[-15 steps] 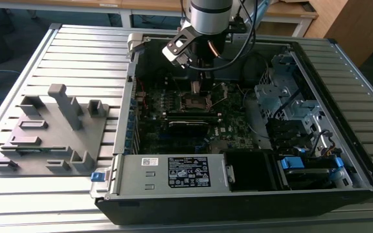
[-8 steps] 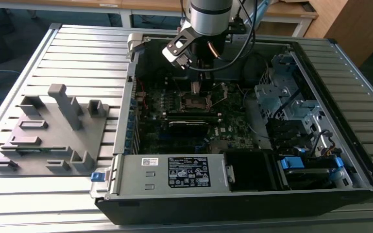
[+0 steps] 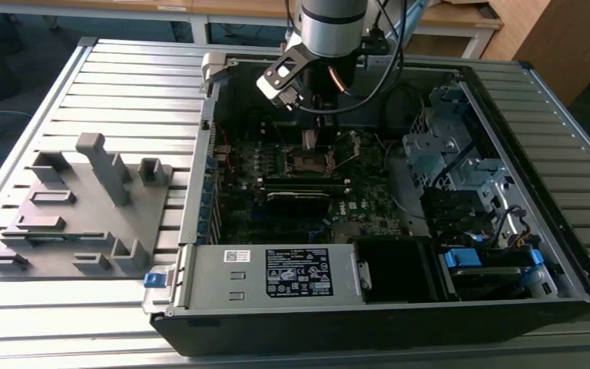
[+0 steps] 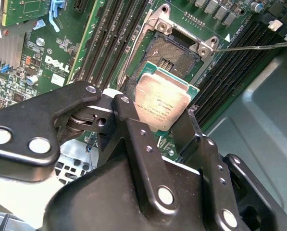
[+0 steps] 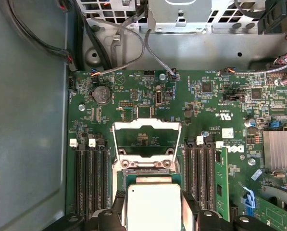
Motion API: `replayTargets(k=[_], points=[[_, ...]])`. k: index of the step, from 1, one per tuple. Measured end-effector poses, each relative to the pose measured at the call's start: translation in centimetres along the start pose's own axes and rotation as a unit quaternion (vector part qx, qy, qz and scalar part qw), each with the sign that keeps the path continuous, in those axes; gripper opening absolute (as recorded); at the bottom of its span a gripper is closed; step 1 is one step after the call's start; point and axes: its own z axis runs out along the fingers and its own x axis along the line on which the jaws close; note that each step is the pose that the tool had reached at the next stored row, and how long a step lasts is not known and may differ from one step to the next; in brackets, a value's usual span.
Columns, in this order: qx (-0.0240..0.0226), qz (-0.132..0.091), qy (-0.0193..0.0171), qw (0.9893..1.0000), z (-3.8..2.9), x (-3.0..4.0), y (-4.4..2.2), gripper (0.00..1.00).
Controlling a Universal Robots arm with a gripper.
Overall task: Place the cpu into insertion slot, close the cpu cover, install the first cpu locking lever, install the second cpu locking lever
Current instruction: 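Place the cpu into insertion slot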
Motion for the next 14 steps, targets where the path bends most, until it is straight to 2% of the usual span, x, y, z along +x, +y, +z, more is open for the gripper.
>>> replayTargets(k=[3, 10, 14], points=[[0.0001, 0.000, -0.0001, 1.0000, 0.38, -0.01, -0.03, 0.54], [0.0001, 0.000, -0.0002, 1.0000, 0.38, -0.01, -0.03, 0.54], [0.0001, 0.000, -0.0001, 1.0000, 0.67, -0.01, -0.05, 0.54]])
